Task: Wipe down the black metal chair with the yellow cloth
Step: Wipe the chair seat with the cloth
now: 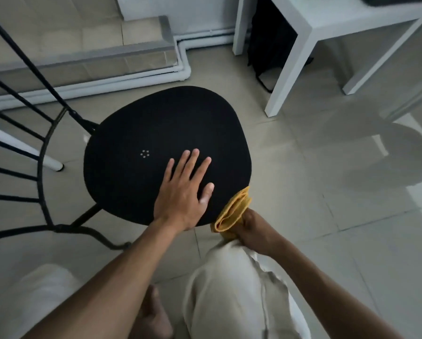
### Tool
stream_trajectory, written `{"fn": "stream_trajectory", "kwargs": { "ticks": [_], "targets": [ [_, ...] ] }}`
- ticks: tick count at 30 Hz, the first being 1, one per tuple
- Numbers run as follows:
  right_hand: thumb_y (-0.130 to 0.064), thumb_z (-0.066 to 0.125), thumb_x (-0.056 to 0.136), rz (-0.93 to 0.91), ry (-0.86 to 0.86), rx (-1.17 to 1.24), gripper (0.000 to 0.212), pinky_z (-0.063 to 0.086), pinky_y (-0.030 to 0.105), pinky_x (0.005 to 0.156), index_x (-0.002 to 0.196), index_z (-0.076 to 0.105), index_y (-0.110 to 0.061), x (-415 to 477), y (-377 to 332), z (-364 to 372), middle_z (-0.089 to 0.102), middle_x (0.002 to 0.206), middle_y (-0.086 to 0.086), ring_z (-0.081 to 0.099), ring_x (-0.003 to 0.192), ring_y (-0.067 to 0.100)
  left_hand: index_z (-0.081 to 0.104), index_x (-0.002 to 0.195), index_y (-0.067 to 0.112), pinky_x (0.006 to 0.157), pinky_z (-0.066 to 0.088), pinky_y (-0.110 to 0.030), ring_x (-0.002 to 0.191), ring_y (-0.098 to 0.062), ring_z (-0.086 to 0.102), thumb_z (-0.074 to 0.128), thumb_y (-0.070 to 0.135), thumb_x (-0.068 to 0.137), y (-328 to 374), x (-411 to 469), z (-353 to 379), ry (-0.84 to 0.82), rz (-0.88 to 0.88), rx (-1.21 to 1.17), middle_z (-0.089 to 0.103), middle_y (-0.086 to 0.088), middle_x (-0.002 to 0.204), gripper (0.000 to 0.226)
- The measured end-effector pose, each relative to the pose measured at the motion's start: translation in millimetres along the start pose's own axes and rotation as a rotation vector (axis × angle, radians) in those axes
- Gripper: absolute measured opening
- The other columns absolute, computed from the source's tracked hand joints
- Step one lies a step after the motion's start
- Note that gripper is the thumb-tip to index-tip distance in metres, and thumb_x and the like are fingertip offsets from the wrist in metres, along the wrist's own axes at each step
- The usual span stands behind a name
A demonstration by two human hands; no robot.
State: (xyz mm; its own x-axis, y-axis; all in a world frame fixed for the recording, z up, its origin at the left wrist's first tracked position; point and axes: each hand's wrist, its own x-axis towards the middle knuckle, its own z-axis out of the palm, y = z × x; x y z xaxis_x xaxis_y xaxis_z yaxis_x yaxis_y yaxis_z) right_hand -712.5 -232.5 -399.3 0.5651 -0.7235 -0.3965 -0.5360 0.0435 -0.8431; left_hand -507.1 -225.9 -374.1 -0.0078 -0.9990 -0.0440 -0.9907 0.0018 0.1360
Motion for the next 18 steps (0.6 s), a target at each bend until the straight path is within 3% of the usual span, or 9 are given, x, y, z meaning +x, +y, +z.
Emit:
{"fn": "stream_trajectory", "kwargs": {
  "ticks": [5, 7, 10, 14, 18],
  "targets": [
    [-0.027, 0.045, 0.098, -0.091, 0.169, -0.161, 0.02, 0.048, 0.016, 0.08, 0.101, 0.061, -0.015, -3.2, 34.7, 24.4, 0.066, 0.1, -0.005, 0.058, 0.083, 0.007, 0.016, 0.153, 0.028, 0.121, 0.01, -0.046, 0.15, -0.018, 0.001, 0.021, 0.05, 0.098, 0.6, 0.9, 0.0, 0.0, -0.004, -0.001, 0.009, -0.001, 0.162, 0.06],
    [-0.021, 0.042, 0.098, -0.077, 0.203, -0.175, 0.022, 0.051, 0.021, 0.077, 0.102, 0.061, -0.012, -5.2, 59.3, 33.1, 0.065, 0.096, -0.001, 0.056, 0.078, 0.008, 0.017, 0.153, 0.027, 0.12, 0.011, -0.046, 0.15, -0.018, 0.002, 0.022, 0.049, 0.098, 1.2, 1.5, 0.6, -0.002, -0.002, -0.007, 0.01, -0.002, 0.162, 0.06],
    [-0.004, 0.047, 0.095, 0.024, 0.231, -0.122, 0.019, 0.057, 0.023, 0.071, 0.095, 0.062, -0.016, 1.2, 91.5, 49.7, 0.064, 0.084, -0.005, 0.062, 0.07, 0.009, 0.02, 0.153, 0.026, 0.12, 0.011, -0.047, 0.15, -0.018, 0.004, 0.024, 0.048, 0.098, 1.2, 2.5, 0.5, 0.01, -0.008, -0.007, 0.012, -0.003, 0.162, 0.059],
    [0.0, 0.056, 0.091, 0.141, 0.296, -0.011, 0.029, 0.054, 0.015, 0.064, 0.092, 0.056, -0.029, 18.6, 122.9, 77.5, 0.064, 0.079, -0.006, 0.063, 0.069, 0.008, 0.024, 0.152, 0.024, 0.12, 0.013, -0.047, 0.15, -0.019, 0.007, 0.026, 0.047, 0.098, 1.7, 3.6, 1.9, 0.013, 0.0, -0.016, 0.015, -0.004, 0.161, 0.059],
    [-0.001, 0.058, 0.089, 0.297, 0.307, 0.077, 0.031, 0.058, 0.028, 0.068, 0.083, 0.058, -0.032, 33.9, 151.7, 92.8, 0.066, 0.079, -0.005, 0.065, 0.072, 0.012, 0.024, 0.152, 0.023, 0.12, 0.013, -0.048, 0.15, -0.018, 0.005, 0.025, 0.047, 0.098, 2.9, 4.4, 1.1, 0.006, 0.007, -0.026, 0.014, -0.004, 0.162, 0.059]
  ]
}}
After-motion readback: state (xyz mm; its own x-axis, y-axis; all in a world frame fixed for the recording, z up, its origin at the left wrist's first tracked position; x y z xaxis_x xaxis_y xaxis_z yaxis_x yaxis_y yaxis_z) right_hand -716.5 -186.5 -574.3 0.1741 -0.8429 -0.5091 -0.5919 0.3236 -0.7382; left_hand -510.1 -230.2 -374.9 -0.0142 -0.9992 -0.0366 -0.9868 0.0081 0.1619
